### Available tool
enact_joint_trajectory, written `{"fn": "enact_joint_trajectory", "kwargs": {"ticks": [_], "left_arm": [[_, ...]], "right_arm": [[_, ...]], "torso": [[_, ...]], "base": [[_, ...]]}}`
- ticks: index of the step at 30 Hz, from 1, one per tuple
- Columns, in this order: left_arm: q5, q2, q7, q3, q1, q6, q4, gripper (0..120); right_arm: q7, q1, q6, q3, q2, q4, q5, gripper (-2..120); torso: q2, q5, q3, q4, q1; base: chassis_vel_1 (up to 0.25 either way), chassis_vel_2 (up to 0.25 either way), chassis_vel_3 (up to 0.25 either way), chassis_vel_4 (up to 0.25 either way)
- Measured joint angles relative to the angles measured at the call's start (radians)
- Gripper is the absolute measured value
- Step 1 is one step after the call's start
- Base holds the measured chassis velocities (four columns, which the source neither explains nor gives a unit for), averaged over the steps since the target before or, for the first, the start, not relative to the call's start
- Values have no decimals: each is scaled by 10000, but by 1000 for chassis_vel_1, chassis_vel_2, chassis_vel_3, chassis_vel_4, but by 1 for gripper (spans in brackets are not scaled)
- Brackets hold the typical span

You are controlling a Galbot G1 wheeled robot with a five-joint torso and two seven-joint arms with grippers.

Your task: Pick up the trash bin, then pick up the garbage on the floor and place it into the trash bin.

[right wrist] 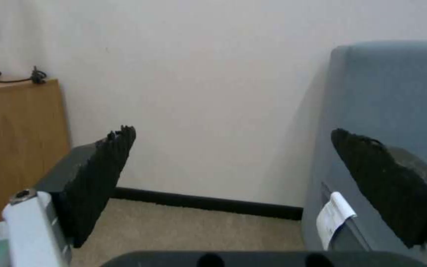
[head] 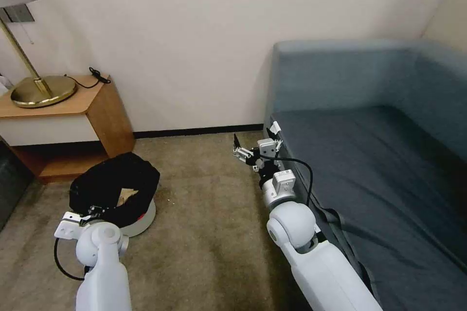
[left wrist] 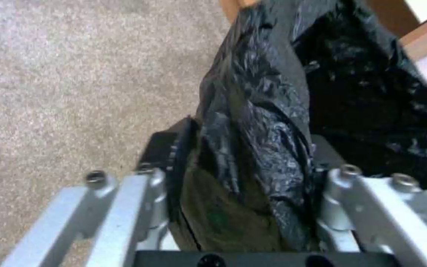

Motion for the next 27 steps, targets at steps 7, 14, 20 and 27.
{"fn": "enact_joint_trajectory", "kwargs": {"ticks": [7,14,20,27], "left_arm": [[20,-2,-7,-11,46,53,-343,82],[206,-2,298,64,174,125,-778,105],[1663,-7,2107,190,681,151,-1435,112],[5369,-17,5698,483,1474,-291,-2032,114]], "right_arm": [[-27,-17,60,-4,26,-71,-45,100],[-38,24,47,-3,43,-89,-41,100],[-93,13,54,26,86,-79,-27,100],[-169,-7,307,121,161,-147,43,100]], "torso": [[0,0,0,1,0],[0,0,0,0,0],[0,-4,0,1,0],[0,-4,0,3,0]], "base": [[0,0,0,0],[0,0,0,0],[0,0,0,0],[0,0,0,0]]}}
